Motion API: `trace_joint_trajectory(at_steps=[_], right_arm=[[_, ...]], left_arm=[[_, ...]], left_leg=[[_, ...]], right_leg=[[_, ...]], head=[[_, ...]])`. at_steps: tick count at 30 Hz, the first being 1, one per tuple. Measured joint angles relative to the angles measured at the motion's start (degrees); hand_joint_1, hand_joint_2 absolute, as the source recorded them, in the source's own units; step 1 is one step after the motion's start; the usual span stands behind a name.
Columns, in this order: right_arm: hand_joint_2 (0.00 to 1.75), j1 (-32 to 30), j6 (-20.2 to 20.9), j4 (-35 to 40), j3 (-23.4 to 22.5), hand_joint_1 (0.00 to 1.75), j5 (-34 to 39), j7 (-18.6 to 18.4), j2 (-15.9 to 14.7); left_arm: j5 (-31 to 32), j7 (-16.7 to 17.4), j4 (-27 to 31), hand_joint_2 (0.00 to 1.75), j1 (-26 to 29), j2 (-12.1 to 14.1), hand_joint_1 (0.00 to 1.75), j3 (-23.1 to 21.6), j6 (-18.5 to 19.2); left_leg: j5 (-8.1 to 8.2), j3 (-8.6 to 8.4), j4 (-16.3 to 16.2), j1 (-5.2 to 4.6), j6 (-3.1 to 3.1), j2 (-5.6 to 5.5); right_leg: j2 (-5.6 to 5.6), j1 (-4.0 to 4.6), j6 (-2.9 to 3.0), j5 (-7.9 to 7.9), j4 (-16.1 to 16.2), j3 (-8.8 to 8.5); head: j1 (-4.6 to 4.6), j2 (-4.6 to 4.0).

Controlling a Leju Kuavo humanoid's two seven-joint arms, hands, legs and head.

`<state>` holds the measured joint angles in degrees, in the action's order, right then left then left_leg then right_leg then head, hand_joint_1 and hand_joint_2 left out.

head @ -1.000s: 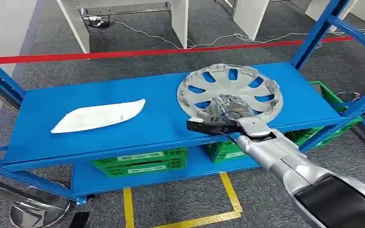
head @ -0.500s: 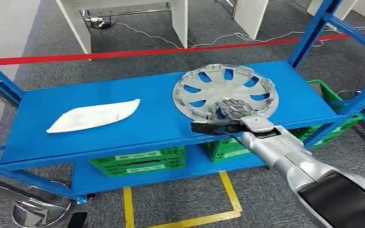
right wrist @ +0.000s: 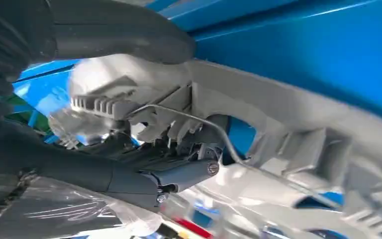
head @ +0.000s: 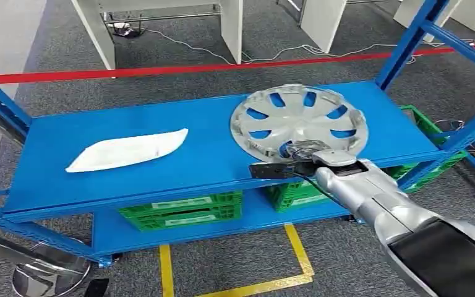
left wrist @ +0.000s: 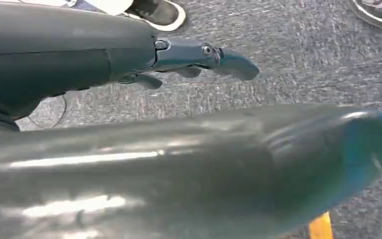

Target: Take the parts from the cabinet and place them on the table.

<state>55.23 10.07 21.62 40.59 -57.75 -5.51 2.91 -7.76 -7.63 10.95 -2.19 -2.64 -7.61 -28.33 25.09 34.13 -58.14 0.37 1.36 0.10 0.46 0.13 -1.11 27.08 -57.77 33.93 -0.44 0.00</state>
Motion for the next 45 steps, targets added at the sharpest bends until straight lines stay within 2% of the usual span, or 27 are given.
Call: trace_joint_trajectory(at_steps=[2,3,5,7,9,10,11,14,15,16,19,20,21,22,24,25,26,30,31,32,34,35,36,38,40,42,45], right_arm=[[1.75,0.0,0.2,-0.2,0.0,1.75,0.2,0.0,0.0],[1.75,-0.1,0.1,-0.3,0.0,1.75,0.2,0.1,0.0],[1.75,-0.3,0.1,-0.5,0.0,1.75,0.2,0.2,0.0],[1.75,-0.3,0.1,-0.6,0.0,1.75,0.2,0.5,0.0],[1.75,0.0,0.1,-0.6,0.0,1.75,0.3,1.0,0.0],[1.75,0.2,0.2,-0.6,0.0,1.75,0.5,1.4,0.0],[1.75,0.4,0.1,-0.6,0.0,1.75,0.7,2.0,0.0],[1.75,0.5,0.3,-0.6,0.0,1.75,1.9,5.0,0.0],[1.75,0.5,0.0,-0.5,0.0,1.75,2.4,5.8,0.0],[1.75,0.4,-0.2,-0.5,0.0,1.75,2.8,6.4,0.0],[1.75,0.1,-1.0,-0.5,0.0,1.75,3.4,7.5,0.0],[1.75,-0.1,-1.7,-0.5,0.0,1.75,3.5,8.1,-0.1],[1.75,-0.3,-2.4,-0.5,0.0,1.75,3.8,8.7,-0.3],[1.75,-0.5,-3.1,-0.3,0.0,1.75,4.0,9.3,-0.4],[1.75,-1.0,-4.8,0.7,0.0,1.75,4.5,10.3,-1.0],[1.75,-1.3,-5.5,1.3,0.0,1.75,4.7,10.6,-1.3],[1.75,-1.4,-5.9,1.5,0.0,1.75,4.8,10.7,-1.5],[1.75,-2.3,-7.8,3.1,0.0,1.75,5.5,11.4,-2.7],[1.75,-2.8,-8.9,3.8,0.0,1.75,5.9,11.5,-3.3],[1.75,-3.2,-9.9,4.5,0.0,1.75,6.3,11.9,-3.8],[1.75,-4.3,-12.3,6.2,-0.3,1.75,7.2,12.6,-4.9],[1.75,-5.1,-13.3,7.1,-0.4,1.75,7.5,12.8,-5.4],[1.75,-6.0,-14.4,8.3,-0.4,1.75,7.7,12.9,-6.0],[1.75,-7.5,-16.1,11.0,-0.6,1.75,8.1,12.4,-7.4],[1.75,-8.9,-17.9,13.8,-1.0,1.75,8.4,11.8,-8.6],[1.75,-9.9,-20.2,16.4,-1.4,1.75,8.1,11.1,-9.7],[1.75,-11.3,-21.7,19.0,-1.9,1.75,7.9,10.8,-10.9]], left_arm=[[0.0,0.0,0.0,0.0,-0.1,0.2,0.0,0.0,0.0],[0.0,0.0,0.0,0.0,0.0,0.3,0.0,0.0,0.0],[0.0,0.0,0.0,0.0,0.0,0.4,0.0,0.0,0.0],[0.0,0.2,0.0,0.0,0.0,0.4,0.0,0.0,0.0],[0.0,0.7,0.0,0.0,0.0,0.4,0.0,0.0,0.0],[0.0,0.9,0.0,0.0,0.0,0.5,0.0,0.0,0.0],[0.0,0.9,0.0,0.0,-0.1,0.6,0.0,0.0,0.0],[0.2,1.0,-0.1,0.0,0.0,0.9,0.0,0.0,0.5],[0.2,0.4,-0.1,0.0,0.0,1.2,0.0,0.0,0.7],[0.0,-0.7,-0.1,0.0,0.0,1.2,0.0,0.0,0.7],[0.0,-2.2,-0.1,0.0,0.1,1.0,0.0,0.0,-0.2],[0.2,-2.4,-0.1,0.0,0.1,0.9,0.0,0.0,-0.6],[0.5,-2.6,-0.1,0.0,0.2,0.9,0.0,0.0,-0.9],[0.6,-2.7,-0.1,0.0,0.2,0.8,0.0,0.0,-1.1],[1.2,-3.0,-0.1,0.0,0.2,0.8,0.0,0.0,-1.5],[1.2,-3.1,-0.1,0.0,0.2,0.8,0.0,0.0,-1.7],[1.3,-3.1,-0.2,1.75,0.1,0.7,0.0,0.0,-1.7],[1.1,-3.9,-0.2,1.75,0.2,0.5,0.0,0.0,-2.1],[0.9,-4.5,-0.2,1.75,0.2,0.4,0.0,0.0,-2.4],[0.6,-5.2,-0.2,1.75,0.1,0.5,0.0,0.0,-2.8],[-0.1,-6.6,-0.2,1.75,0.1,0.5,0.0,0.3,-3.3],[-0.3,-7.1,-0.2,1.75,0.1,0.5,0.0,0.4,-3.5],[-0.6,-7.8,-0.2,1.75,0.1,0.4,0.0,0.6,-3.5],[-0.5,-8.9,-0.2,1.75,0.1,0.2,0.0,1.0,-4.2],[0.5,-9.0,-0.2,1.75,0.0,-0.1,0.0,1.0,-5.1],[1.3,-8.3,-0.2,1.75,-0.1,-0.5,0.0,1.0,-5.5],[1.7,-7.9,-0.2,1.75,-0.1,-1.0,0.0,1.0,-5.6]], left_leg=[[-0.09,0.12,0.1,0.0,0.51,0.04],[-0.1,0.26,0.0,-0.08,0.57,0.06],[-0.1,0.32,0.0,-0.16,0.58,0.12],[-0.09,0.2,0.0,-0.15,0.57,0.08],[-0.04,-0.02,0.0,-0.15,0.5,0.01],[0.03,0.01,0.0,-0.21,0.3,0.01],[0.13,0.35,-0.3,-0.52,-0.05,-0.02],[-0.26,0.31,0.0,-0.21,-0.87,0.0],[0.18,0.46,-0.4,-0.16,-1.19,-0.08],[1.39,0.86,-1.7,-0.17,-1.43,-0.06],[7.71,6.37,-14.4,0.09,-2.0,-0.08],[8.5,7.81,-17.6,0.1,-2.1,-0.08],[7.91,7.93,-17.9,0.17,-2.14,-0.08],[6.21,7.0,-15.9,0.25,-2.15,-0.06],[1.0,2.58,-6.3,0.51,-2.15,-0.06],[-0.17,0.69,-1.9,0.63,-2.16,-0.06],[0.61,0.07,-0.8,0.31,-2.04,-0.2],[0.46,0.54,-0.7,0.18,-0.48,-0.24],[0.29,0.44,-0.5,0.35,-0.11,-0.23],[0.29,0.52,-0.5,0.35,0.3,-0.22],[0.34,0.59,-0.5,0.21,0.49,-0.22],[0.39,0.59,-0.5,0.15,0.57,-0.22],[0.44,0.52,-0.5,0.11,0.63,-0.26],[0.55,0.31,-0.6,0.1,0.69,-0.48],[0.8,0.02,-0.6,0.09,0.53,-0.59],[0.89,0.55,-0.9,-0.28,0.05,-0.69],[0.87,0.58,-0.7,-0.26,-0.69,-0.63]], right_leg=[[-0.08,-0.06,-0.46,3.4,-5.4,2.5],[-0.11,-0.2,-0.6,5.94,-11.2,5.32],[-0.1,-0.22,-0.78,7.91,-18.6,9.04],[-0.11,-0.23,-0.63,4.63,-15.0,7.48],[-0.17,-0.23,-0.23,-0.29,-4.5,2.2],[-0.32,-0.18,0.01,-0.6,-0.3,0.21],[-0.26,-0.06,0.24,-0.4,0.6,-0.7],[-0.13,0.27,0.93,-0.61,0.4,-0.5],[-0.24,-0.31,1.51,-1.04,1.0,-0.92],[-0.39,-0.21,1.62,-1.05,1.1,-1.05],[-0.54,-0.14,1.93,-0.93,1.0,-1.02],[-0.52,-0.14,1.93,-0.93,1.0,-1.05],[-0.5,-0.15,1.92,-0.92,1.0,-1.12],[-0.44,-0.16,1.9,-0.91,1.0,-1.16],[-0.28,-0.24,1.65,-0.74,0.8,-1.26],[-0.16,-0.24,1.36,-0.55,0.6,-1.11],[0.08,0.21,1.07,-0.42,0.0,-0.65],[0.19,-0.12,-0.14,-0.57,0.3,-0.32],[0.15,-0.23,-0.39,0.37,-0.5,0.48],[0.0,-0.25,-0.58,2.24,-3.4,1.96],[0.01,-0.31,-0.8,6.19,-13.0,6.57],[0.02,-0.3,-0.87,7.34,-17.0,8.73],[0.02,-0.3,-0.85,7.09,-18.5,9.64],[0.02,-0.3,-0.56,3.03,-13.3,7.52],[-0.16,-0.26,-0.08,-2.2,-2.4,2.5],[-0.08,-0.01,0.14,-1.21,0.3,0.87],[0.1,-0.07,0.61,-1.22,0.1,1.07]], head=[[0.31,0.0],[0.18,0.0],[0.22,0.0],[0.26,0.0],[0.26,0.0],[0.24,0.0],[0.2,0.0],[0.18,0.0],[0.15,0.0],[0.04,0.0],[-0.11,0.0],[-0.15,0.0],[-0.09,0.0],[-0.11,0.0],[-0.09,0.0],[-0.11,0.0],[-0.22,0.0],[-0.17,0.0],[-0.06,0.0],[0.18,0.0],[0.13,0.0],[0.2,0.0],[0.15,0.0],[0.2,0.0],[0.2,0.0],[0.27,-0.02],[0.13,0.0]])
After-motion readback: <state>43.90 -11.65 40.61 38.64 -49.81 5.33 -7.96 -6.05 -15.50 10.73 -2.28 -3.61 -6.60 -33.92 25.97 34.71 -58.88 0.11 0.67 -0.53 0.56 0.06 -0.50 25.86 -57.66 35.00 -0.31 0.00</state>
